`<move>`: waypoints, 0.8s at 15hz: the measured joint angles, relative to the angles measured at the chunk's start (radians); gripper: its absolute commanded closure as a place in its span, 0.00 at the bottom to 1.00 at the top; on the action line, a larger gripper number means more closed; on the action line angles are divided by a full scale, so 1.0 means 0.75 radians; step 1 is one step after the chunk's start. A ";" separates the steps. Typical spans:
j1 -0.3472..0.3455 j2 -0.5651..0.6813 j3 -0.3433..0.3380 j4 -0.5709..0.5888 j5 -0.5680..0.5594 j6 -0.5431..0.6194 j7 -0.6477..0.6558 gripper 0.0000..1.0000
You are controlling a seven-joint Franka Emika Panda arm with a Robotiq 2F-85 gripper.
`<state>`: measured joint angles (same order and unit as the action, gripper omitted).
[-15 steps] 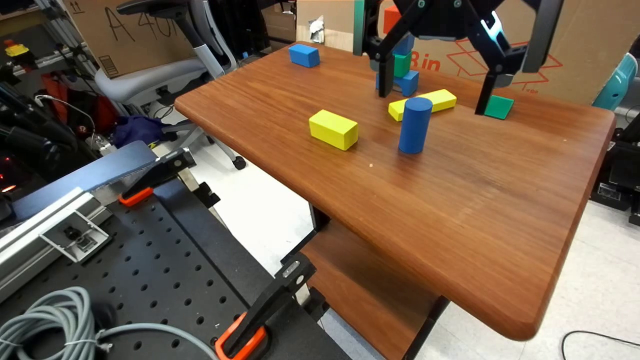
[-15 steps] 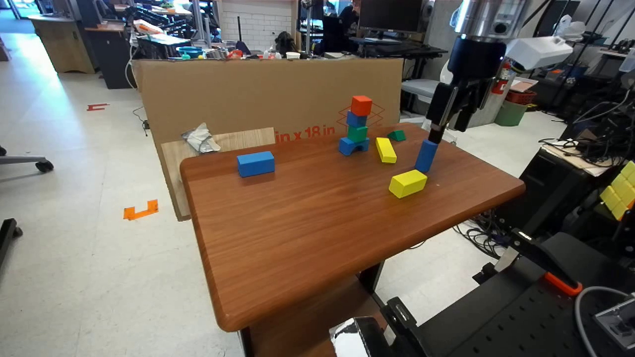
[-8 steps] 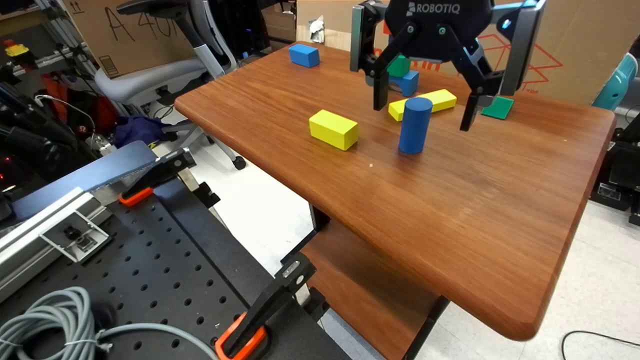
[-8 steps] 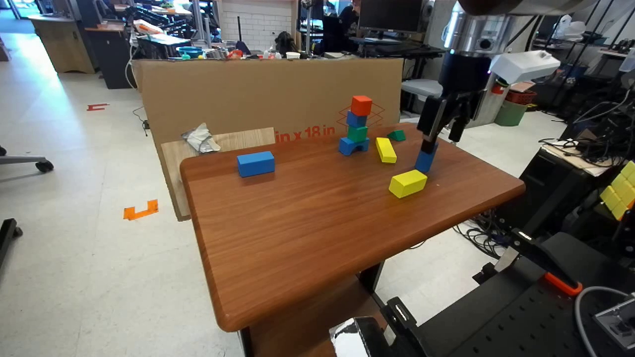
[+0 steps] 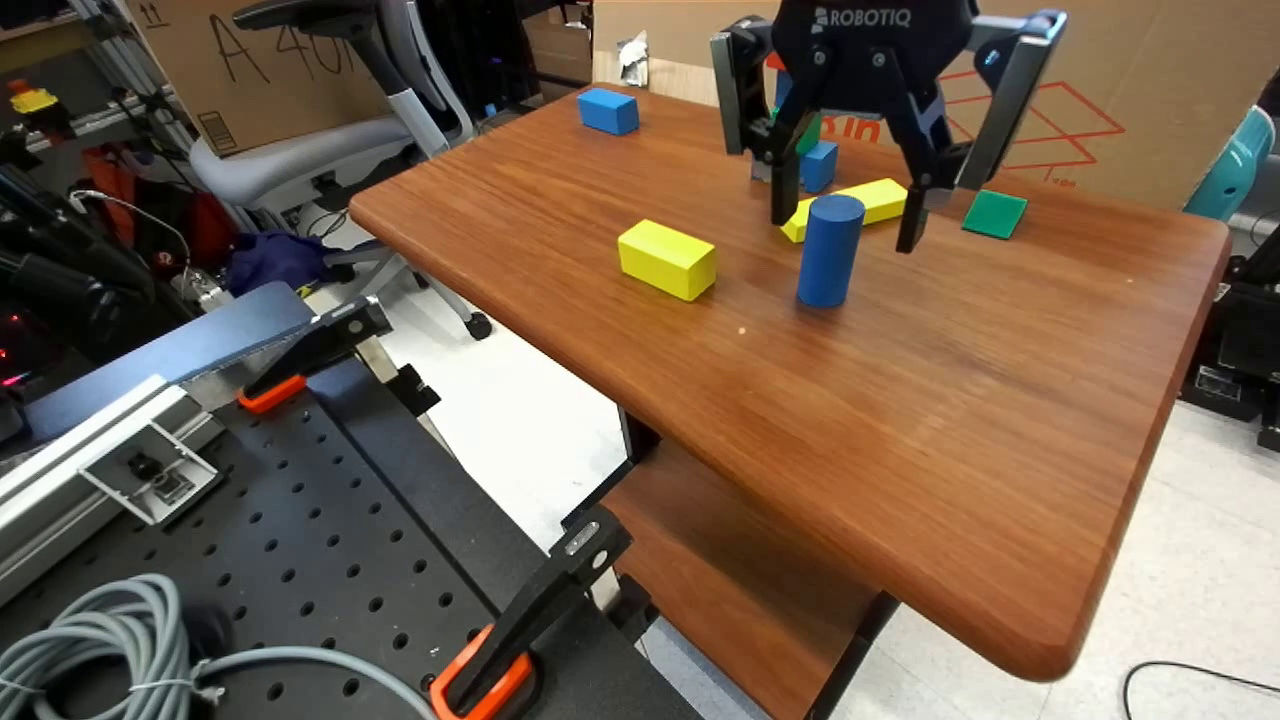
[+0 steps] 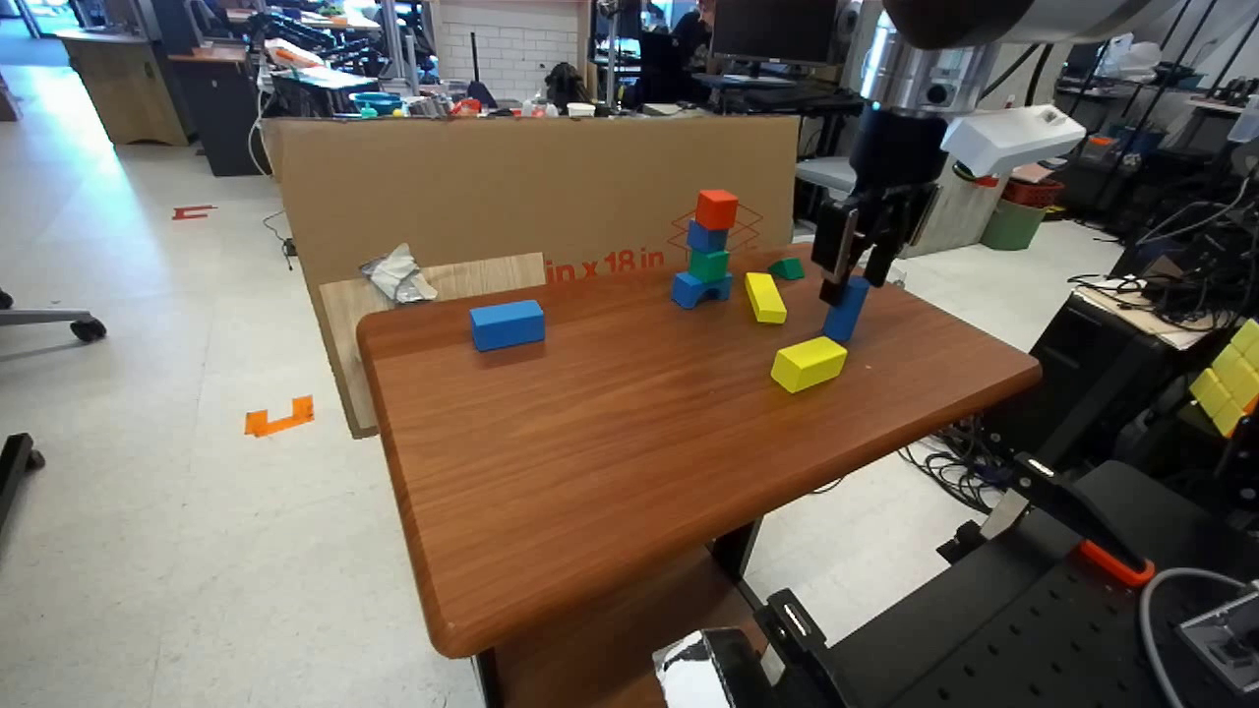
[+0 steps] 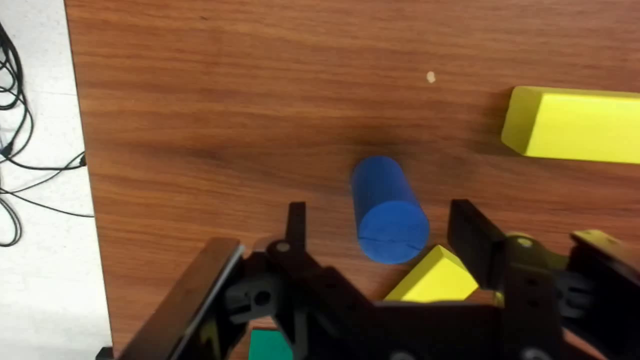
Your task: Put the blue cylinder on top of the the yellow rectangle
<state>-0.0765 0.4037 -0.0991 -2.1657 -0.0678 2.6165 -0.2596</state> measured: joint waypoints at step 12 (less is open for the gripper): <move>-0.001 -0.008 0.026 0.045 0.000 -0.010 0.074 0.92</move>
<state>-0.0769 0.3978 -0.0795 -2.1317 -0.0675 2.6090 -0.2041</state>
